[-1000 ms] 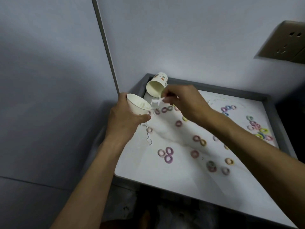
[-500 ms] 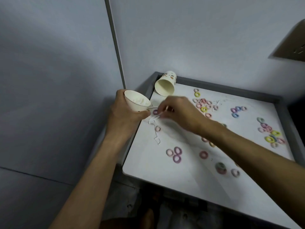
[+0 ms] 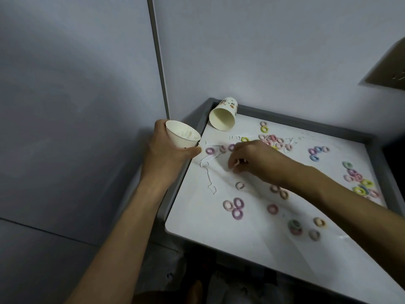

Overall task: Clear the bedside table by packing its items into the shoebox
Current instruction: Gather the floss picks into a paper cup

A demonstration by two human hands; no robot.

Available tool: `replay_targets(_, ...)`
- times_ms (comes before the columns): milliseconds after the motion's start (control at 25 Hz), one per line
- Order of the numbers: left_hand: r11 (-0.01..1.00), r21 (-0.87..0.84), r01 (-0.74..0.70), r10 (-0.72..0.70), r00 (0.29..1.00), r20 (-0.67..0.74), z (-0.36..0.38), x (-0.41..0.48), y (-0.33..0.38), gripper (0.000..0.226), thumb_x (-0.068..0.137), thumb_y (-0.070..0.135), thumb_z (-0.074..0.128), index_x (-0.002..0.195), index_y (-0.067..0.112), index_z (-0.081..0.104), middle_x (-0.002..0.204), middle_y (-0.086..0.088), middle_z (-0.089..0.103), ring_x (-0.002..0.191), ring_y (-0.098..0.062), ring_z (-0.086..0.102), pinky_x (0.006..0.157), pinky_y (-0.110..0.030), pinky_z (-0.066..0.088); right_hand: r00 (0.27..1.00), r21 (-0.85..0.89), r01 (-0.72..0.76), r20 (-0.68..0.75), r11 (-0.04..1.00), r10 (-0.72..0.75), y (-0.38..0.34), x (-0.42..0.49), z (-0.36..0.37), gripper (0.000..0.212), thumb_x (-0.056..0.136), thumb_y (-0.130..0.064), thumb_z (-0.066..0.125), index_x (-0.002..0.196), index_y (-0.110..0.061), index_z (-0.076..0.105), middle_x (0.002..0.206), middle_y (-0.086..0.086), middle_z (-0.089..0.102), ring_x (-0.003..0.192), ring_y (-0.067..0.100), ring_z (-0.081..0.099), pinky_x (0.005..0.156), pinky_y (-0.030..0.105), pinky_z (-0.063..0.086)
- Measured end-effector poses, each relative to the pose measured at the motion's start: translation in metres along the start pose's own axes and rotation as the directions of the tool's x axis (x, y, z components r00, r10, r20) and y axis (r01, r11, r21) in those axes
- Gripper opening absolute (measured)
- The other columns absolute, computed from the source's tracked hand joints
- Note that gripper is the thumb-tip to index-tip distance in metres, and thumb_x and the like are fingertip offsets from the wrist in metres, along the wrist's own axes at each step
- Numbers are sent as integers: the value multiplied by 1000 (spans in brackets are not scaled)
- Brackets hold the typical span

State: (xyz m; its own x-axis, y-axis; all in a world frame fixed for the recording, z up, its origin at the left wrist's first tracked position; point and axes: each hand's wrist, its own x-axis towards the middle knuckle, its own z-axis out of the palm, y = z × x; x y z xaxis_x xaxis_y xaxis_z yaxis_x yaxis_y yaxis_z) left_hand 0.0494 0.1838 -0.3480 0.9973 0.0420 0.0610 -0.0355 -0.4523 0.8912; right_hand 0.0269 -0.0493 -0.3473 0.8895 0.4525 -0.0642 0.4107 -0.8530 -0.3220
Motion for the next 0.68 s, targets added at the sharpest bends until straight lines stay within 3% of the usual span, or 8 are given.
replay_targets(120, 1000, 7, -14, 14, 1000, 1, 1, -2, 2, 72, 62, 30, 91, 116, 29, 44, 96, 18, 49, 82, 1, 50, 57, -16, 38, 985, -38, 174, 8, 984, -173, -23, 21, 6, 35, 80, 4, 69, 106, -19, 72, 114, -1, 63, 97, 13, 62, 82, 24, 50)
replay_targets(240, 1000, 0, -14, 14, 1000, -12, 3, 0, 4, 73, 60, 31, 93, 115, 27, 46, 95, 17, 52, 81, -1, 51, 58, -19, 41, 967, -108, 248, 81, 963, -240, -30, 25, 21, 22, 82, -1, 64, 95, -17, 71, 106, 0, 61, 94, 15, 60, 76, 34, 51)
replay_targets(360, 1000, -4, -10, 10, 1000, -5, 5, 1, 6, 74, 59, 31, 93, 117, 25, 47, 95, 16, 53, 81, 0, 51, 61, -22, 43, 991, -161, 132, 10, 978, -132, -13, 14, 23, 9, 85, -9, 63, 89, -15, 69, 97, 0, 60, 88, 17, 59, 72, 36, 51)
replay_targets(480, 1000, 1, -15, 15, 1000, -8, 5, 1, 7, 73, 59, 30, 93, 116, 23, 48, 93, 17, 53, 81, -3, 53, 61, -22, 44, 997, -93, -30, -73, 995, 23, -2, 15, 22, 4, 85, -11, 66, 89, -12, 67, 96, 3, 59, 88, 22, 59, 74, 36, 49)
replay_targets(680, 1000, 15, -27, 27, 1000, -3, 6, 0, 8, 77, 58, 34, 93, 117, 23, 46, 100, 12, 52, 90, -15, 52, 62, -22, 45, 990, 35, -43, -133, 998, 47, -8, 39, 22, 26, 81, -6, 70, 106, -12, 69, 102, 4, 62, 91, 22, 61, 78, 36, 50)
